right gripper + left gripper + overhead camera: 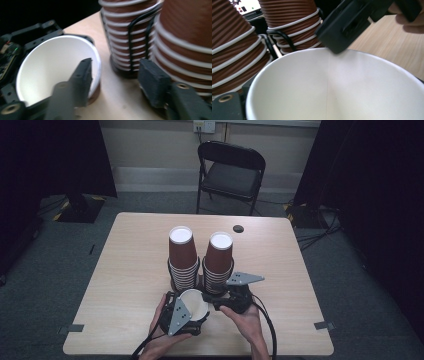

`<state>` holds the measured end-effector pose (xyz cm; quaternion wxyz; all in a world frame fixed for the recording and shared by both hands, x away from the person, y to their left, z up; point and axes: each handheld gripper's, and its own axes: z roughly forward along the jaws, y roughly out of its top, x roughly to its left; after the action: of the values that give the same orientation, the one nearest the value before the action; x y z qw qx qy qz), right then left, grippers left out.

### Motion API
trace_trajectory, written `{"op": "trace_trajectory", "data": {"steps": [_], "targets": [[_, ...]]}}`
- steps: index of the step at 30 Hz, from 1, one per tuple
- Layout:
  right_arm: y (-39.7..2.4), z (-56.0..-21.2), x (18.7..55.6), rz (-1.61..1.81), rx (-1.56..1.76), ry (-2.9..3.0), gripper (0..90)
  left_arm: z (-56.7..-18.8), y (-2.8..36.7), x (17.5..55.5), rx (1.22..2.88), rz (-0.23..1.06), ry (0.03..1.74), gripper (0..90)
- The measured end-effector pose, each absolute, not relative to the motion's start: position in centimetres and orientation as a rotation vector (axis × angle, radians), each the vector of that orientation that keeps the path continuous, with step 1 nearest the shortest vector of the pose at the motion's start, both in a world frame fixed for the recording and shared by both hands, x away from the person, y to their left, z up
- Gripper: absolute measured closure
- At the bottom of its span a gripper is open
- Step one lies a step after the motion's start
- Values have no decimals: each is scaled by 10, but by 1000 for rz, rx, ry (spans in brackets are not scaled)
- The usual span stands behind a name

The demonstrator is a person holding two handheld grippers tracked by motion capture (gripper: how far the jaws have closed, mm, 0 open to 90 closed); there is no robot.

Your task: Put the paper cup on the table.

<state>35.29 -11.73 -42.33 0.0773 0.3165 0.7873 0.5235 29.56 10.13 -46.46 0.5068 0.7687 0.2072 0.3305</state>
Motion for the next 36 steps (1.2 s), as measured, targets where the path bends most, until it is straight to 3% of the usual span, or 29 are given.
{"op": "trace_trajectory", "data": {"steps": [8,22,36], "targets": [[-140,-426,343,1683,993,2171,341,-464,122,296,1796,797,569,83],[-170,-445,332,1587,1051,2024,221,-458,157,299,1699,843,715,80],[-187,-465,328,1538,1108,1890,202,-444,211,305,1551,907,864,81]]}}
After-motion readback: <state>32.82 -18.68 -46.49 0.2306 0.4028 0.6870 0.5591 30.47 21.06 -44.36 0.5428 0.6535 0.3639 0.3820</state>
